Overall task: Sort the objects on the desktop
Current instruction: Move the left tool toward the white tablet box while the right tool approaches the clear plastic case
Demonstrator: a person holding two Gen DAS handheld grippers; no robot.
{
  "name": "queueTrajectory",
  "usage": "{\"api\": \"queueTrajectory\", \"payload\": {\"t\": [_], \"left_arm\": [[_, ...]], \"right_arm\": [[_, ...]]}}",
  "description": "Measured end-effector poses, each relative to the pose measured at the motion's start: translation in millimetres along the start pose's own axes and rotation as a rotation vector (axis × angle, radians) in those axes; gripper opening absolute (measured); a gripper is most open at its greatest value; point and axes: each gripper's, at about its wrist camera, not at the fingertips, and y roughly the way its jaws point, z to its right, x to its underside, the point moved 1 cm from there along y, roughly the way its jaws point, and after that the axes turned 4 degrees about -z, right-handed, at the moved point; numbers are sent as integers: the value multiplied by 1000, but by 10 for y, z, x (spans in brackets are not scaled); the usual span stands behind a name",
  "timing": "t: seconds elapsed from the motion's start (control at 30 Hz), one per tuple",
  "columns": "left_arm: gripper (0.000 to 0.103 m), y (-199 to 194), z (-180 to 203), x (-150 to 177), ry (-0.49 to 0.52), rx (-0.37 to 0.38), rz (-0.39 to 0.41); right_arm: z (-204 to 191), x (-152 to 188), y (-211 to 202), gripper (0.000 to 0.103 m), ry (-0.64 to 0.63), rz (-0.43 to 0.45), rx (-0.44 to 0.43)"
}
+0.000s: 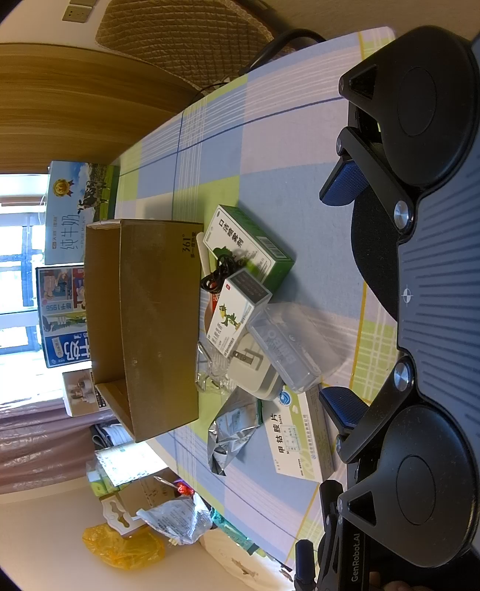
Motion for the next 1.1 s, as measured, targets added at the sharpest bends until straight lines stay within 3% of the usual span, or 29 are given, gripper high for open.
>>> {"api": "queueTrajectory", "payload": {"t": [0.5, 0.63, 0.83, 0.93, 1.1], "left_arm": [[102, 9, 23, 14, 10, -13, -5], [102, 3, 23, 5, 11, 0, -10], [102, -39, -1, -53, 21, 87, -37], [102, -57, -12, -87, 62, 109, -42], [102, -87, -30, -211, 162, 155, -27]], "right_arm": [[-39, -4, 24, 101, -31, -14, 23], [-45, -23, -50, 101, -66, -6, -45], [-138, -104, -175, 101, -195, 66, -131], [-165, -158, -129, 101, -232, 48, -156], [-199, -226, 30, 101, -280, -2, -127]]}}
